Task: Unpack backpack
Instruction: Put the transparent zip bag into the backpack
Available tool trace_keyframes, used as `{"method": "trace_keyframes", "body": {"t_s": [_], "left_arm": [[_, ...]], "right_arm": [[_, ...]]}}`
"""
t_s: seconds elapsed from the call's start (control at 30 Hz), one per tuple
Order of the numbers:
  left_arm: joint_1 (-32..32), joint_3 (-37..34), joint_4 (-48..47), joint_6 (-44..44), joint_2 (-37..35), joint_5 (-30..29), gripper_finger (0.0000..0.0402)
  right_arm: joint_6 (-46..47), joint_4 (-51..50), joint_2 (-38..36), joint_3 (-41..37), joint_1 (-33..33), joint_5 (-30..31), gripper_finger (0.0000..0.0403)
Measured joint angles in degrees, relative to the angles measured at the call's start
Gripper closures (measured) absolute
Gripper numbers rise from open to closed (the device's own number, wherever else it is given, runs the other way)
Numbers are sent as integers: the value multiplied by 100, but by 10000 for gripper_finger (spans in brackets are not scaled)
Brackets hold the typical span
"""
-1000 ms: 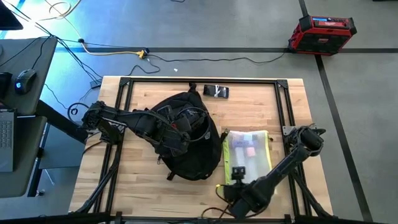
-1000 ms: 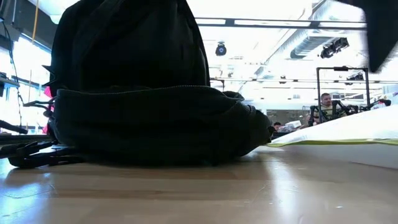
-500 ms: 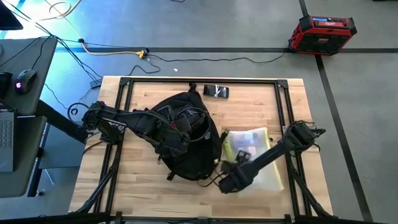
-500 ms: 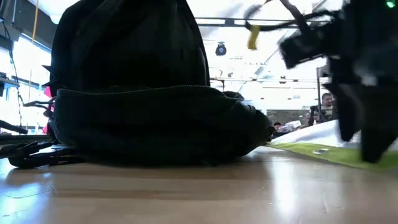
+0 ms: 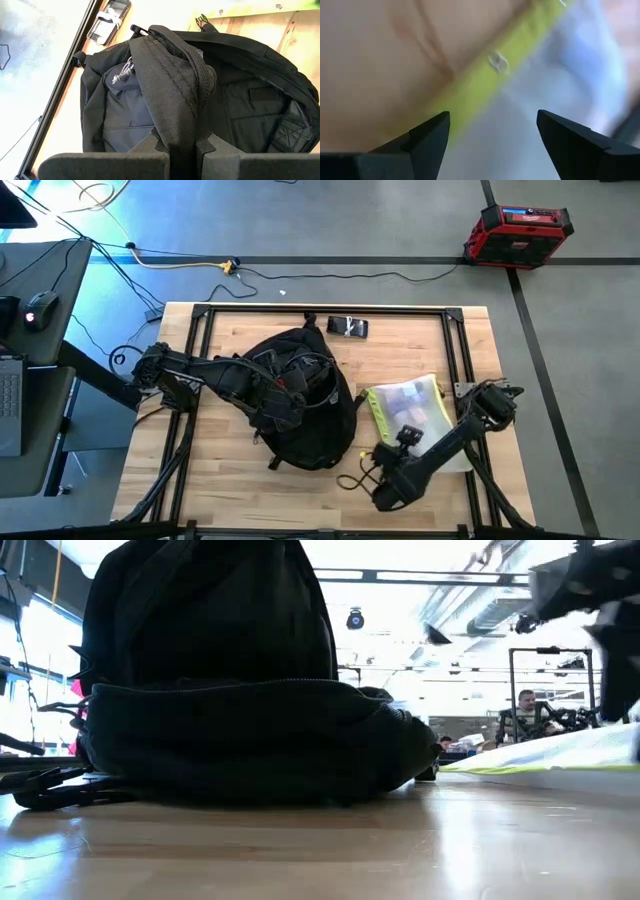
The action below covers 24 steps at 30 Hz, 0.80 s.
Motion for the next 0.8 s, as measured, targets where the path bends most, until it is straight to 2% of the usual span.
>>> {"method": "trace_keyframes", "body": {"t_s": [0.2,0.43,0.6,0.7,0.8], "left_arm": [[0,0,0,0,0,0,402],[-13,0,-2,0,0,4,402],[-13,0,-4,44,0,6,402],[-13,0,-1,44,0,2,402],[-11,0,1,44,0,4,402]], "right_arm": [[-259,363,6,-4,-449,102,117],[-523,317,367,-3,-917,-478,117],[-325,-263,626,21,-919,-387,118],[-125,-801,767,4,-917,-429,134],[-92,-1152,905,-17,-896,-358,174]]}}
